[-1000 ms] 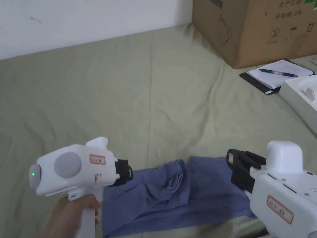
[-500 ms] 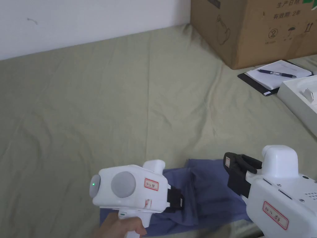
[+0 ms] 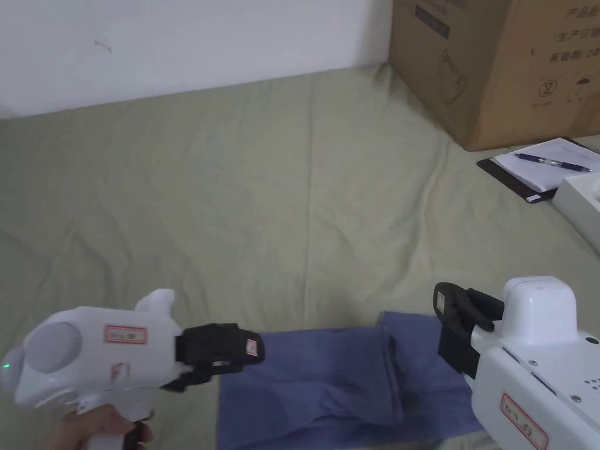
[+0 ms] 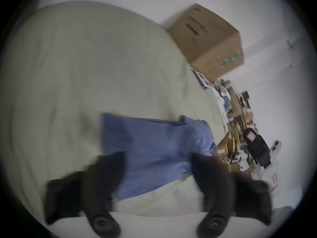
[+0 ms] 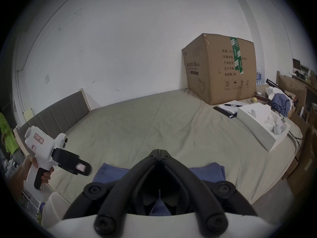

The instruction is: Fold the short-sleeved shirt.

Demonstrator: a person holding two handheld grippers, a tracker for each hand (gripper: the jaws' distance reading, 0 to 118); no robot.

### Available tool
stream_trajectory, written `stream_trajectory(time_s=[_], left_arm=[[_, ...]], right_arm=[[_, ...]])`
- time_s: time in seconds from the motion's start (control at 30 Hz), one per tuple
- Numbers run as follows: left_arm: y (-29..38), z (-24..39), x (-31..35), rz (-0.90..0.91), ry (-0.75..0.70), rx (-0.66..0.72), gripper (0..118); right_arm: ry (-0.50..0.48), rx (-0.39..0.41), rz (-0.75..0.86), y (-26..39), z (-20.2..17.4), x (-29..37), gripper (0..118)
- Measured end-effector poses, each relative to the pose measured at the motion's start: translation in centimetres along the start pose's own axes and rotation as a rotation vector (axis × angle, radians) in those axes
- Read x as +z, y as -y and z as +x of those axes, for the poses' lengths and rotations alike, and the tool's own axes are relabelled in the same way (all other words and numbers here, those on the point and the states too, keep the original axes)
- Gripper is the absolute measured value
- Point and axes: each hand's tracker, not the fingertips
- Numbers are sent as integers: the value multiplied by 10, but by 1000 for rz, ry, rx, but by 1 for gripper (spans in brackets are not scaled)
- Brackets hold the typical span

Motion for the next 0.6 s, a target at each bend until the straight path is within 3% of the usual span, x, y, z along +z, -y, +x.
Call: stream_trajectory(time_s=[0.17,0.23,0.33,0.4,0.5,0.53,0.57,0.6], left_arm=[[1,-69,4,74,187,237,116],[2,-79,-10,24,260,304,116],[2,-79,-40,-59,337,258,116],[0,-73,-60,-104,326,222,115],[-9,-76,-75,-116,457,184,115],[-13,-77,-84,-148,485,209,113],[-14,-76,-91,-166,493,221,102],[-16,-76,-97,-157,498,220,81]], right_arm=[[-1,7,50,-2,-19,2,0],[-1,32,76,-3,-26,0,0],[20,91,75,-6,-35,-3,0],[1,65,76,-10,-34,-3,0],[-25,18,80,-18,-32,-2,0],[-19,15,82,-20,-32,-1,0],[-16,17,87,-21,-33,-1,0],[-15,32,96,-23,-34,-1,0]])
